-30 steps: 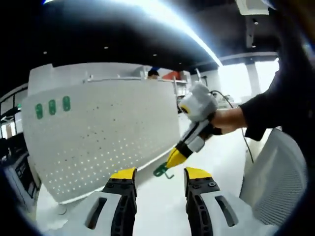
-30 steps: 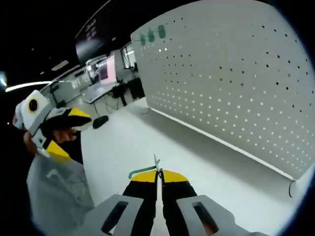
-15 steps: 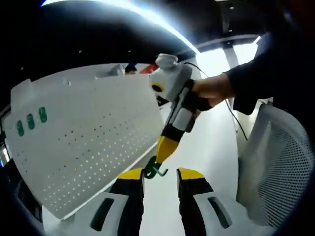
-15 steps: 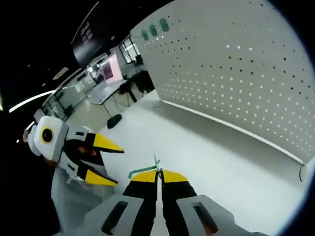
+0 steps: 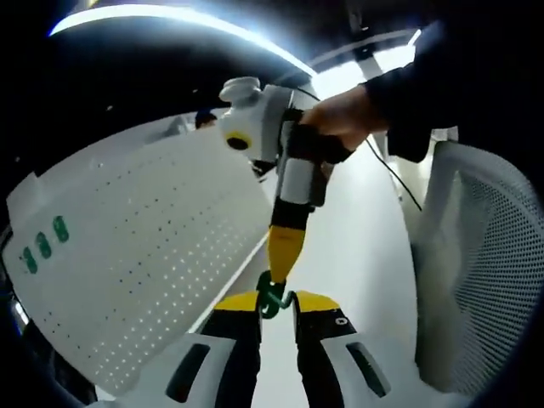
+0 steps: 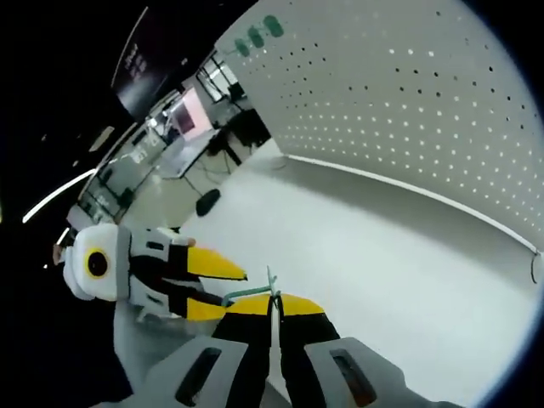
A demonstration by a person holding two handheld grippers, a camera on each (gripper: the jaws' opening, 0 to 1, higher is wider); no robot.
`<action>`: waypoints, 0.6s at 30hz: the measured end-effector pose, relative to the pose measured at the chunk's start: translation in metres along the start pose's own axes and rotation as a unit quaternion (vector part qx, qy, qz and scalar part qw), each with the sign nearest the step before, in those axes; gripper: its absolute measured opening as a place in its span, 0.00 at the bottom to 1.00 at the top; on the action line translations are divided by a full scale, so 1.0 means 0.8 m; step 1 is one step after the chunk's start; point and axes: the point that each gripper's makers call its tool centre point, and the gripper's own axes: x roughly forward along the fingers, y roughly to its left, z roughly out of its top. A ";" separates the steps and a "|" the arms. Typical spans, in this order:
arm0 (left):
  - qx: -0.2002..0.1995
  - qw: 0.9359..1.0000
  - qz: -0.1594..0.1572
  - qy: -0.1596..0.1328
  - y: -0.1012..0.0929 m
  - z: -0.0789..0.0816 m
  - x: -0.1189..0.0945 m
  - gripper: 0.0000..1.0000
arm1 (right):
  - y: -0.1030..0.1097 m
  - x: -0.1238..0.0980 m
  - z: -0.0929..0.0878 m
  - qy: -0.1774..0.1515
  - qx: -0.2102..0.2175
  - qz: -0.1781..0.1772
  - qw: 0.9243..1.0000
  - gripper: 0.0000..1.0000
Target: Insert the hook assembly into the mounting plate slot until the hook locks in place.
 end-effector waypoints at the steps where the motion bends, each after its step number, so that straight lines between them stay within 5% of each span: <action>1: 0.005 1.000 -0.001 0.003 -0.001 -0.001 0.001 0.14 | 0.001 0.000 0.000 0.002 0.001 0.001 1.000 0.00; 18: 0.008 1.000 -0.008 0.018 -0.005 -0.009 0.005 0.04 | 0.016 0.004 -0.010 0.024 0.012 0.016 1.000 0.00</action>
